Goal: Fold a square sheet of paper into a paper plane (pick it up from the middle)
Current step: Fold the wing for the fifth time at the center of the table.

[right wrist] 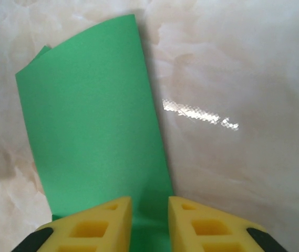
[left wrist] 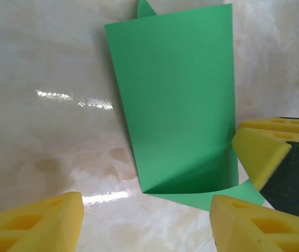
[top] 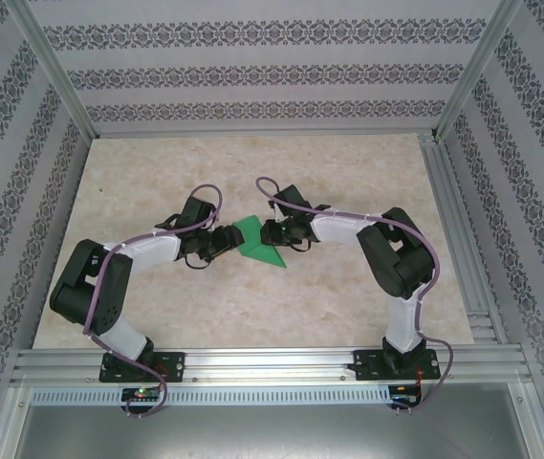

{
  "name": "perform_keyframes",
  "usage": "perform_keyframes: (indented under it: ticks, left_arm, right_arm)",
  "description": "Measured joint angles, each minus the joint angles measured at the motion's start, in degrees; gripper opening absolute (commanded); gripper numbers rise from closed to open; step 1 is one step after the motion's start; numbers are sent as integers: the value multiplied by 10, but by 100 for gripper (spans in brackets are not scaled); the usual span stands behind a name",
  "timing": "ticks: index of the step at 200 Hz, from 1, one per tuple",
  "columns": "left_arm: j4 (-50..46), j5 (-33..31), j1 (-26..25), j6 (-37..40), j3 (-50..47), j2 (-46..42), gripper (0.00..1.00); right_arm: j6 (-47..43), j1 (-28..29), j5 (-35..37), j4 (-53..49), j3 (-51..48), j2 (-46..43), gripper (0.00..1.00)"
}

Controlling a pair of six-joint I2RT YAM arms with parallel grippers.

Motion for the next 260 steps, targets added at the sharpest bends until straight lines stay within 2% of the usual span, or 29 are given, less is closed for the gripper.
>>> perform_keyframes:
  ticks: [34,63,109,158,260]
  left_arm:
    - [4,0,0,0,0,0,66]
    - [6,0,0,0,0,0,65]
    - [8,-1,0,0,0,0,66]
    - [8,-2,0,-2,0,0,66]
    - [13,13,-4,-3,0,4,66]
  right_arm:
    - [-4,2,-6,-2,-26,-82,35]
    - [-17,17,-8,1,-31,-126,31]
    - [-35,42,-22,-7,-33,-87,22]
    - [-38,39,-24,-11,-32,-31,21]
    - [-3,-9,-50,51,-47,-9,20]
